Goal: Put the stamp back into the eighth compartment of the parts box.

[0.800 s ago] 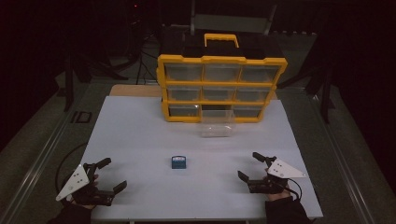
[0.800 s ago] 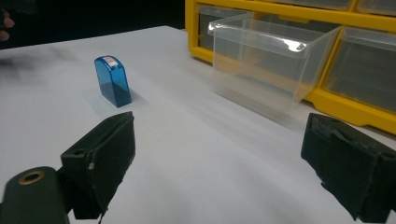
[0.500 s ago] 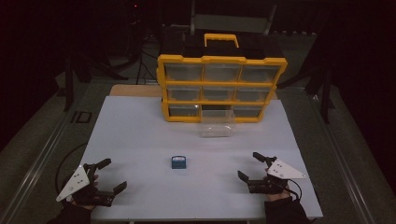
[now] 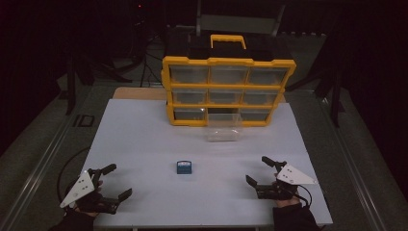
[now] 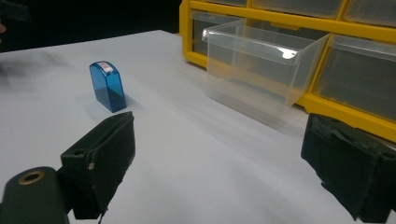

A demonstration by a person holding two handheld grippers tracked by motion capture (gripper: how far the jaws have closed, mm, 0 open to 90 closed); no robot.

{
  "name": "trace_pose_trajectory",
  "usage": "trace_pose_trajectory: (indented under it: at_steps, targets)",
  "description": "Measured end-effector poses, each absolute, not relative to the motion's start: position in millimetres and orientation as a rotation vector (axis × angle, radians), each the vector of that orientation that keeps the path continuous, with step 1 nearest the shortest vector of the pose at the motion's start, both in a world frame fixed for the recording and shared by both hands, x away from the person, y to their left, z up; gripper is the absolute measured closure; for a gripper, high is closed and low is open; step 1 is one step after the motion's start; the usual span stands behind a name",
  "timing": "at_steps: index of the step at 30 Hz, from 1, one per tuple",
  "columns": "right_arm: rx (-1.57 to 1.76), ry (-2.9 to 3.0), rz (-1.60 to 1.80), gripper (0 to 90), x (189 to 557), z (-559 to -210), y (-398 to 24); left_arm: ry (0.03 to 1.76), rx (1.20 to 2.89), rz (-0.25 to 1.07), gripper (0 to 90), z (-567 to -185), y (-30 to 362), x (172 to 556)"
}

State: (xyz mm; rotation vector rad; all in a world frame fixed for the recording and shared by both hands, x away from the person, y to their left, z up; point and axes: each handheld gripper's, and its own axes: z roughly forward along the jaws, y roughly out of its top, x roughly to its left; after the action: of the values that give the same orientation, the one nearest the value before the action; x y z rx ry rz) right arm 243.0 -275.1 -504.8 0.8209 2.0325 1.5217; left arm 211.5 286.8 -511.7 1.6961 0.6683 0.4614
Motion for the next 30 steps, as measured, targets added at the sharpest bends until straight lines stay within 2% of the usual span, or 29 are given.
trace_pose_trajectory:
  at_steps: [15, 30]
  targets:
    - [0.818, 2.031, 1.522, 10.0, 244, -504, -272, 0.634, 1.717, 0.468, 0.0, -477, 283, 224]
    - [0.818, 2.032, 1.528, 10.0, 244, -504, -272, 0.558, 1.754, 0.44, 0.1, -448, 261, 243]
